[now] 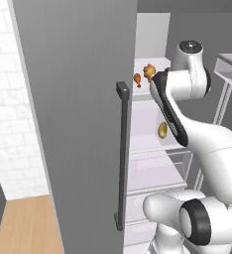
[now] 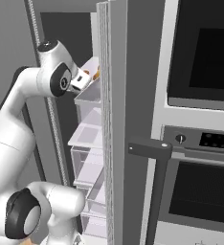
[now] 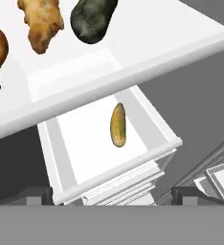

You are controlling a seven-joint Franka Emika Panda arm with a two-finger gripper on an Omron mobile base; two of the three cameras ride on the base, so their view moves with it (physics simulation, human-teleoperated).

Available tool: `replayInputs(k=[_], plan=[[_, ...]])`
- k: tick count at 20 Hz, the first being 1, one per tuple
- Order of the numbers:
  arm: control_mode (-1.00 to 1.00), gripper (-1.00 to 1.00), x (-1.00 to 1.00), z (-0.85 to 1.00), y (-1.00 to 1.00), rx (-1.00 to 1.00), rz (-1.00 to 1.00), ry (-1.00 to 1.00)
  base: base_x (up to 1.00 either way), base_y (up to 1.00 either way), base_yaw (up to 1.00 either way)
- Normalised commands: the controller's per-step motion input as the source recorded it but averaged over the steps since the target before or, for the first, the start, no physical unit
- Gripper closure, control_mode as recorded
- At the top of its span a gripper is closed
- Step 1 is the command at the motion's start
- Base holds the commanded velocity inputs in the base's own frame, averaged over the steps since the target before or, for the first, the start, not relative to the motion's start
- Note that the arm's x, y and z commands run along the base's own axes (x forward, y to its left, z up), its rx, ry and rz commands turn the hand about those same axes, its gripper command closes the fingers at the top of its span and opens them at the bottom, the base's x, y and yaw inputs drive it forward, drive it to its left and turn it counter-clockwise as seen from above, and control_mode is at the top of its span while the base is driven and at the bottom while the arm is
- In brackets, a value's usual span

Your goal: Place one cucumber and one chicken drumstick in each tupperware on the nearby counter, to pack two identical lunches.

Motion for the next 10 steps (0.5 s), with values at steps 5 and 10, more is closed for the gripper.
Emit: replayInputs(k=[5, 10], plan=[[-1.00, -1.00, 0.49, 0.11, -0.22, 0.01, -0.03, -0.28, 0.00, 0.00, 0.00], [-1.00, -1.00, 0.36, 0.31, -0.08, -0.11, 0.00, -0.13, 0.00, 0.00, 0.00]])
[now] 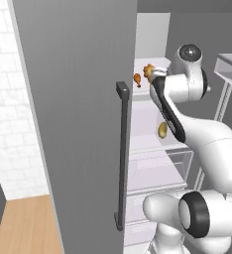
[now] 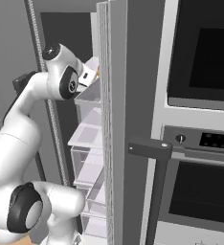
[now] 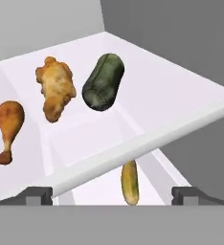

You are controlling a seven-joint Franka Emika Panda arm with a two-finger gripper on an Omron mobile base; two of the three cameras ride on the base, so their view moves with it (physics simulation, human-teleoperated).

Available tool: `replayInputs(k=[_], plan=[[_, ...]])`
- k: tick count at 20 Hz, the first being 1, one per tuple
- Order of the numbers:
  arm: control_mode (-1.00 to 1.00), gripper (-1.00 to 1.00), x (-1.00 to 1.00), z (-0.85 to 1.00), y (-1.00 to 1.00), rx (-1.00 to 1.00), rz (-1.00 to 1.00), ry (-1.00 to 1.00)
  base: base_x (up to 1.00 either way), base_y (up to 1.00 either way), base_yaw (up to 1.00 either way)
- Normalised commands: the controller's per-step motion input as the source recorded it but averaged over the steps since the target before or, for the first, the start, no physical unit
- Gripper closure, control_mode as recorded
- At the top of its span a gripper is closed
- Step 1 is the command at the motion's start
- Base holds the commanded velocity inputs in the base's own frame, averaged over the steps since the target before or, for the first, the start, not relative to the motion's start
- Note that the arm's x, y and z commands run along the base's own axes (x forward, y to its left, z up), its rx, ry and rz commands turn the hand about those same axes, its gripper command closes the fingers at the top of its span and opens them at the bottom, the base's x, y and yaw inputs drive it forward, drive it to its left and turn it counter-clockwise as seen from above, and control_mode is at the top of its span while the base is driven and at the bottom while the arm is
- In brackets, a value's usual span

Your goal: Place one cucumber and one chicken drumstick in each tupperware on the nearby counter, to pack two identical lunches.

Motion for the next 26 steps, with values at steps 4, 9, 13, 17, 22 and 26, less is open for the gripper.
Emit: replayInputs(k=[4, 9, 13, 17, 22, 26], plan=[[-1.00, -1.00, 0.25, 0.50, -0.02, -0.14, 0.00, 0.09, 0.00, 0.00, 0.00], [-1.00, -1.00, 0.48, 0.00, -0.32, 0.00, 0.00, 0.03, 0.00, 0.00, 0.00], [-1.00, -1.00, 0.75, -0.01, -0.27, 0.01, 0.00, 0.00, 0.00, 0.00, 0.00], [-1.00, -1.00, 0.64, 0.00, -0.11, 0.00, -0.01, 0.06, 0.00, 0.00, 0.00], [-1.00, -1.00, 0.49, 0.00, -0.13, 0.02, 0.00, 0.07, 0.00, 0.00, 0.00], [-1.00, -1.00, 0.49, -0.10, -0.14, 0.04, 0.00, 0.12, 0.00, 0.00, 0.00]])
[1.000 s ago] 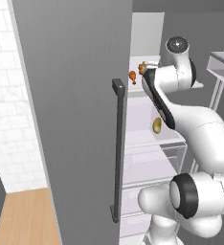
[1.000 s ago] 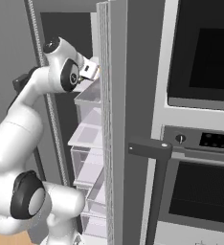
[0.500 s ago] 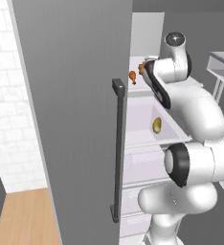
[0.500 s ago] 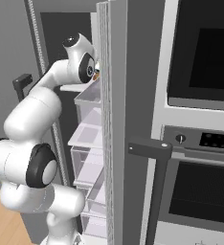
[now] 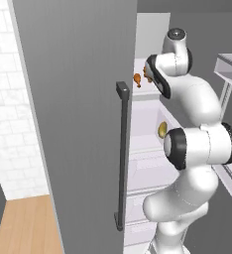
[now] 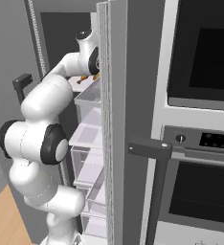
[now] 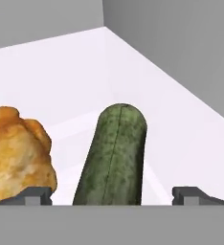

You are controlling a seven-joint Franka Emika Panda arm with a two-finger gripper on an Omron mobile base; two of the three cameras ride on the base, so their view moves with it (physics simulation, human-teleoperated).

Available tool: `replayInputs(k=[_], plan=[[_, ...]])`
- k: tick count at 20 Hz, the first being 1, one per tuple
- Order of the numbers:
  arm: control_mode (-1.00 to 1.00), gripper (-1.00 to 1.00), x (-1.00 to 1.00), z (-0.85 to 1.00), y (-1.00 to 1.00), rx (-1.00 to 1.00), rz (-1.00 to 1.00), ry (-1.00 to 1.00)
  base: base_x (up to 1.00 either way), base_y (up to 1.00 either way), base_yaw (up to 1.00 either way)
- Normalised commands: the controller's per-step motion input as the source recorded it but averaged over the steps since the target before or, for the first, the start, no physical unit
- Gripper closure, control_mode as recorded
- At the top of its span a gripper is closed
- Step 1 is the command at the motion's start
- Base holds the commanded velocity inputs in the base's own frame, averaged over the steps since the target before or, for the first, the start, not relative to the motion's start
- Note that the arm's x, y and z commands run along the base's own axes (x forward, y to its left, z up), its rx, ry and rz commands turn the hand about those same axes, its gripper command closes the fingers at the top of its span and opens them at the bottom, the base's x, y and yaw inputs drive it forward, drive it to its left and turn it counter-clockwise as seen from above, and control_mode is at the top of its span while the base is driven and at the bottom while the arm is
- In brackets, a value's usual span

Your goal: Place one cucumber and one chicken drumstick in each tupperware on the nearby counter, to pack two identical lunches.

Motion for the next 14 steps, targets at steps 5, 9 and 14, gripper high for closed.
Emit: replayInputs(k=[5, 9, 14], plan=[[-1.00, -1.00, 0.36, -0.17, -0.23, 0.02, 0.00, 0.09, 0.00, 0.00, 0.00], [-1.00, -1.00, 0.29, -0.33, -0.10, 0.01, 0.00, 0.08, 0.00, 0.00, 0.00], [-1.00, -1.00, 0.04, -0.36, 0.00, 0.00, 0.00, 0.02, 0.00, 0.00, 0.00]])
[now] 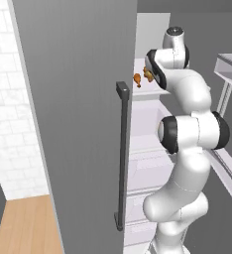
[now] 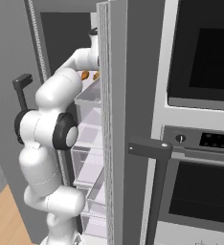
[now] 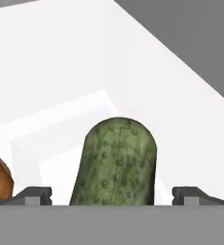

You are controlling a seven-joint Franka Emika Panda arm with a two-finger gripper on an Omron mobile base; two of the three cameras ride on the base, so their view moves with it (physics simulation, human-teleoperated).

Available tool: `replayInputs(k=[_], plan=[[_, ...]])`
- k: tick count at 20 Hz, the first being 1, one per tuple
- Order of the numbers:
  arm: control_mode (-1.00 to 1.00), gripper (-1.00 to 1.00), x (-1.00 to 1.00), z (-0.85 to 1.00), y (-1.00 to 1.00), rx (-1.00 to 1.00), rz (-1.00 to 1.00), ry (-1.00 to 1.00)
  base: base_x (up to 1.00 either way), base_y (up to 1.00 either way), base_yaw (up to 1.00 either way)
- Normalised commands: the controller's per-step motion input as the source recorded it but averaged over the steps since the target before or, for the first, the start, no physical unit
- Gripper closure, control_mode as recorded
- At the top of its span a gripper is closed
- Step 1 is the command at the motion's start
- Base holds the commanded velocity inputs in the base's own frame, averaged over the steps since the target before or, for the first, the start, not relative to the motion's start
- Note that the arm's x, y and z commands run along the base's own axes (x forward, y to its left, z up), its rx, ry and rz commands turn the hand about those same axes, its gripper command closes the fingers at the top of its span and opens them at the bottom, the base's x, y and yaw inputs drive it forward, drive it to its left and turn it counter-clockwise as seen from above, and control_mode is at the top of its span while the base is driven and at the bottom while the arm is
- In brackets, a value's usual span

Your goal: Place one cucumber and one chicken drumstick in each tupperware on the nearby counter, to pack two identical lunches.

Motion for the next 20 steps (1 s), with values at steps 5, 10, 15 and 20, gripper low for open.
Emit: replayInputs(k=[5, 10, 15, 20], plan=[[-1.00, 1.00, 0.00, -0.19, 0.00, 0.05, 0.00, 0.00, 0.00, 0.00, 0.00], [-1.00, 1.00, 0.00, -0.15, 0.00, 0.03, 0.00, 0.00, 0.00, 0.00, 0.00], [-1.00, 1.00, -0.03, 0.00, 0.00, 0.00, 0.02, 0.00, 0.00, 0.00, 0.00], [-1.00, 1.00, -0.26, -0.07, 0.00, 0.00, 0.20, -0.07, 0.00, 0.00, 0.00]])
